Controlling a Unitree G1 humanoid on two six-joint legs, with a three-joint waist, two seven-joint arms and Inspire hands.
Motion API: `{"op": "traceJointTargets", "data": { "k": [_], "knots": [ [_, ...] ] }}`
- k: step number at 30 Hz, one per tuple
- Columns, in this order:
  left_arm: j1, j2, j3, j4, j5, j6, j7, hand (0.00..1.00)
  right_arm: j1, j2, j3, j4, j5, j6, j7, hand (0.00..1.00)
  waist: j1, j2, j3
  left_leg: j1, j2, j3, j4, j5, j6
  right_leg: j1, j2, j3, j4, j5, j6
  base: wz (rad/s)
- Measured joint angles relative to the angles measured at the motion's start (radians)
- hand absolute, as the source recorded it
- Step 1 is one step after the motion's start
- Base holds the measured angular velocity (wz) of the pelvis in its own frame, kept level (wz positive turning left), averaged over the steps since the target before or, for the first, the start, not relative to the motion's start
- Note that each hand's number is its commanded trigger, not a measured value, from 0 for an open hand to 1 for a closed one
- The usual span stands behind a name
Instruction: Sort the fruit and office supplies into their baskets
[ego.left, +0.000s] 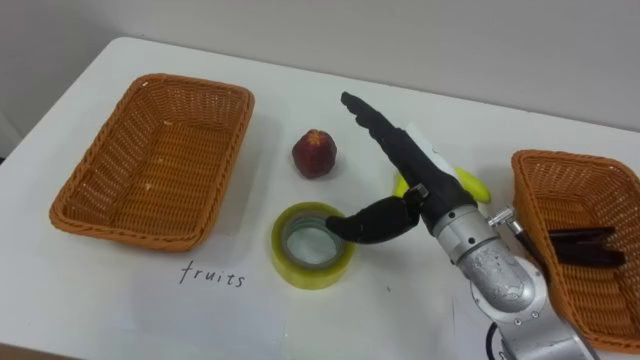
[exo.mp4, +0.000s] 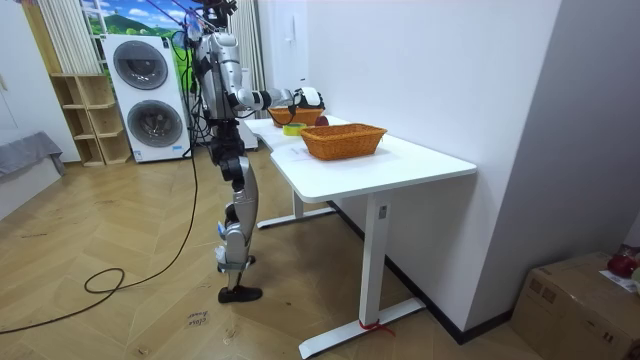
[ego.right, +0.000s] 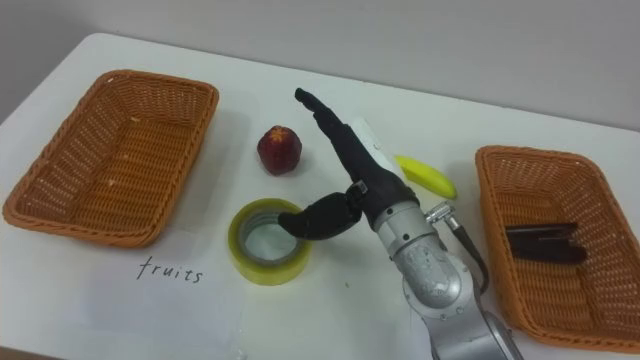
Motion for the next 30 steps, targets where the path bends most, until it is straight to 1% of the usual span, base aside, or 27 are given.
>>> {"op": "traceJointTargets", "data": {
  "k": [2, 9, 12, 16, 18, 22, 26, 30],
  "knots": [
    [0.003, 0.0, 0.0, 0.0, 0.0, 0.0, 0.0, 0.0, 0.0, 0.002, 0.009, 0.0, -0.001, 0.0, 0.0, 0.0, 0.0, -0.003, -0.0017, 0.0, 0.0, 0.0, 0.0, 0.0, 0.0, 0.001, 0.0, 0.0, 0.0, 0.0, 0.0, 0.0],
    [0.003, 0.0, 0.0, 0.003, 0.0, 0.0, 0.0, 0.0, 0.0, 0.006, 0.026, 0.011, -0.002, 0.0, 0.0, 0.0, 0.0, -0.004, -0.0002, 0.0, 0.0, 0.0, 0.0, 0.0, 0.0, 0.001, 0.0, 0.0, 0.0, 0.0, 0.0, 0.0],
    [0.003, 0.0, 0.0, 0.019, -0.001, 0.002, -0.001, 0.0, 0.0, 0.015, 0.028, 0.028, -0.001, 0.0, 0.0, 0.0, 0.001, -0.002, 0.0015, 0.0, 0.0, -0.001, -0.001, 0.0, 0.0, 0.001, 0.0, 0.0, 0.0, 0.0, 0.0, 0.0],
    [0.008, -0.001, -0.002, 0.019, -0.001, 0.004, 0.0, 0.0, 0.0, 0.016, 0.047, 0.055, -0.002, 0.002, 0.001, 0.0, 0.002, 0.003, 0.0076, -0.002, 0.0, -0.003, -0.003, 0.0, 0.0, 0.0, 0.0, -0.002, 0.0, 0.0, 0.0, 0.0],
    [0.009, -0.001, -0.002, 0.019, -0.001, 0.004, 0.0, 0.0, 0.0, 0.015, 0.06, 0.055, -0.006, 0.002, 0.001, 0.0, 0.002, 0.005, 0.0088, -0.004, 0.0, -0.003, -0.006, 0.0, 0.0, -0.001, 0.0, -0.003, 0.0, 0.0, 0.0, 0.0],
    [0.008, -0.002, -0.002, 0.018, -0.001, 0.004, 0.003, 0.0, 0.0, 0.016, 0.072, 0.055, -0.022, 0.002, 0.003, 0.0, 0.003, 0.004, 0.008, -0.01, 0.0, -0.013, 0.0, 0.0, 0.0, -0.002, 0.0, -0.016, 0.0, 0.0, 0.0, 0.07],
    [0.011, -0.002, -0.02, 0.018, -0.001, 0.006, 0.02, 0.0, -0.005, 0.01, 0.104, 0.055, -0.04, 0.002, 0.0, 0.0, 0.005, 0.003, 0.0071, -0.01, 0.0, -0.013, 0.001, 0.0, 0.0, -0.002, 0.0, -0.017, -0.001, 0.0, 0.0, 0.01],
    [0.007, -0.002, -0.02, 0.018, -0.001, 0.007, 0.02, 0.0, -0.005, 0.008, 0.122, 0.056, -0.045, 0.002, 0.0, 0.0, 0.005, 0.002, 0.0062, -0.01, 0.0, -0.013, 0.001, 0.0, 0.0, -0.002, 0.0, -0.017, -0.002, 0.0, 0.0, 0.0]
  ]
}}
